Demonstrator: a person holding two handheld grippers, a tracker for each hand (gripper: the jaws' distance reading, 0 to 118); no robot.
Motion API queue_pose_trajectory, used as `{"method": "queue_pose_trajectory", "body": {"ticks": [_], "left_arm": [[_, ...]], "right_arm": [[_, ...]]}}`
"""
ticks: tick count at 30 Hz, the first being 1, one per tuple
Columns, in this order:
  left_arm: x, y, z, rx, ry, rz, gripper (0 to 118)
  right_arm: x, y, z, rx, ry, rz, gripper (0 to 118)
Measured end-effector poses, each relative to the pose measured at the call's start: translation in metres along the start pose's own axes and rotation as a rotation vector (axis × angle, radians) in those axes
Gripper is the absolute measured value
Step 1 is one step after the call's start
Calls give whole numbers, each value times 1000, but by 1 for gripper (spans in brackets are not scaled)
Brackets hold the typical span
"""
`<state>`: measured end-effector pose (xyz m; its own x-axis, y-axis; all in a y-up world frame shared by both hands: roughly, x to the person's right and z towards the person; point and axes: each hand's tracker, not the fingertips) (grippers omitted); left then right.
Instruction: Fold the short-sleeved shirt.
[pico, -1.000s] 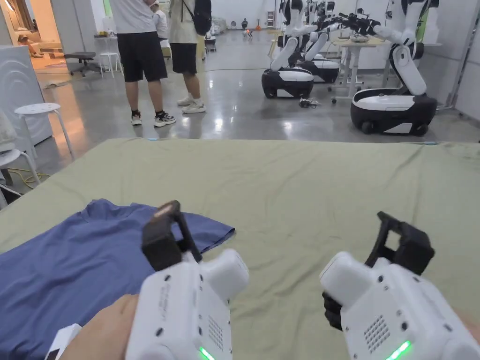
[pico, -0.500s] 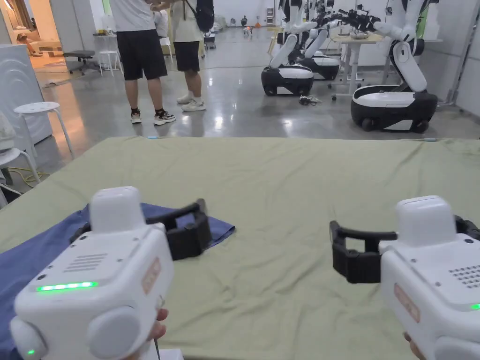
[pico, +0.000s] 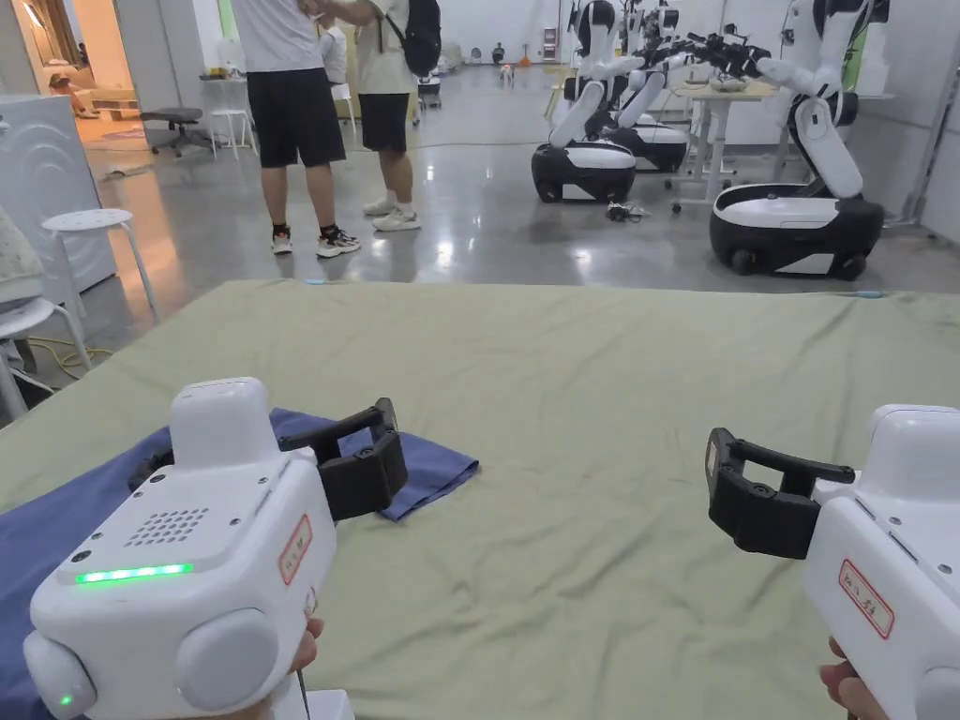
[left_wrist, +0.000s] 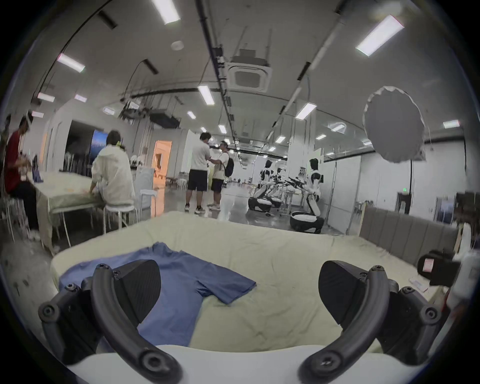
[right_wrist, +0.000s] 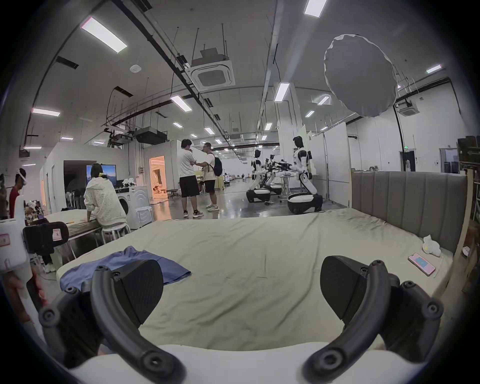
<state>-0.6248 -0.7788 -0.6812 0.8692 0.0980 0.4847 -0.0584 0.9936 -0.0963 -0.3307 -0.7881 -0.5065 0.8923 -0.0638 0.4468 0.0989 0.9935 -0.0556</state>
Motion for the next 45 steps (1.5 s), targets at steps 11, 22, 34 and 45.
{"method": "queue_pose_trajectory", "body": {"ticks": [11,22,34,45], "left_arm": [[6,0,4,41,8,-69,117],[14,12,13,57,-3,-39,55],[13,17,14,36,-66,-29,0],[-35,17,40,35,116,-71,0]], "right_arm": [[-2,1,0,0,-13,0,118],[-8,3,4,4,-44,52,34],[-5,1,2,7,-55,66,1],[-62,14,-15,-4,120,80,1]]}}
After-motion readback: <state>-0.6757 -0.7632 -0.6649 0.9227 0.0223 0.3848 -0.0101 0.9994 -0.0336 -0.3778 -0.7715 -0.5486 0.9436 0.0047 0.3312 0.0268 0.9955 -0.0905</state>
